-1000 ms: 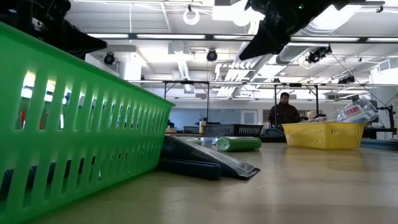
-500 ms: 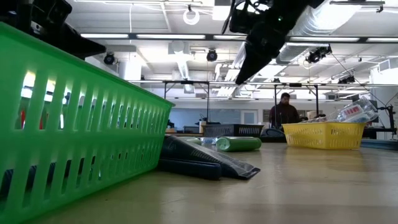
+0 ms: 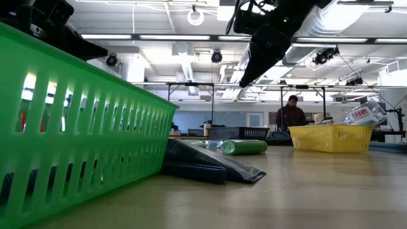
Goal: Pick & Place Travel size toiletries
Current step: Put the shampoo into the black bin
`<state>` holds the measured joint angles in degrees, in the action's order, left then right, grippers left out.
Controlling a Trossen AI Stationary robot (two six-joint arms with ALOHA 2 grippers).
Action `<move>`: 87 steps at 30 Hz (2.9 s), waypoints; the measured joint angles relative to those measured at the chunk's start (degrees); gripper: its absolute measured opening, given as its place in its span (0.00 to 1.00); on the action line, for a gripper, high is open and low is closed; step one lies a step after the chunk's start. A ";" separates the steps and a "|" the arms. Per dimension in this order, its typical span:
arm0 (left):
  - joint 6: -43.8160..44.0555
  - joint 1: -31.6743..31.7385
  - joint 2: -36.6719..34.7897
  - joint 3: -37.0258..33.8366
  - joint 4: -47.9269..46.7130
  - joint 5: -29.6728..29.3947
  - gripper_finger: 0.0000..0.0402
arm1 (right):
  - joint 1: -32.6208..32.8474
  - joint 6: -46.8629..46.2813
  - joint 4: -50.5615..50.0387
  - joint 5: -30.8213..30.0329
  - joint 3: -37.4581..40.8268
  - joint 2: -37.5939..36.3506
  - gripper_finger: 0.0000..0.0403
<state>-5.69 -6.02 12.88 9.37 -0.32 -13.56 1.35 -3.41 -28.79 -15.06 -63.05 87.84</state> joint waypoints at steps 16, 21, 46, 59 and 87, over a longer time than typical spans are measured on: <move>0.00 -0.01 0.00 0.00 -0.03 0.00 0.00 | 0.17 0.01 1.23 0.44 0.04 0.67 0.73; 0.00 -0.02 0.00 0.00 -0.04 0.00 0.00 | 0.17 -1.21 2.12 0.85 0.04 0.67 0.72; 0.00 -0.01 -0.02 0.00 0.02 -0.02 0.00 | -1.84 2.28 2.05 12.51 0.11 15.18 0.66; 0.00 0.00 -0.02 0.00 -0.02 -0.02 0.00 | -1.88 4.69 2.54 12.62 0.11 17.70 0.66; 0.00 0.00 0.00 0.00 -0.02 -0.04 0.00 | -2.58 -10.04 1.17 12.06 0.00 19.32 0.63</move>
<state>-5.69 -6.02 12.88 9.37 -0.33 -13.61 -1.23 -13.46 -27.62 -3.00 -63.05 107.15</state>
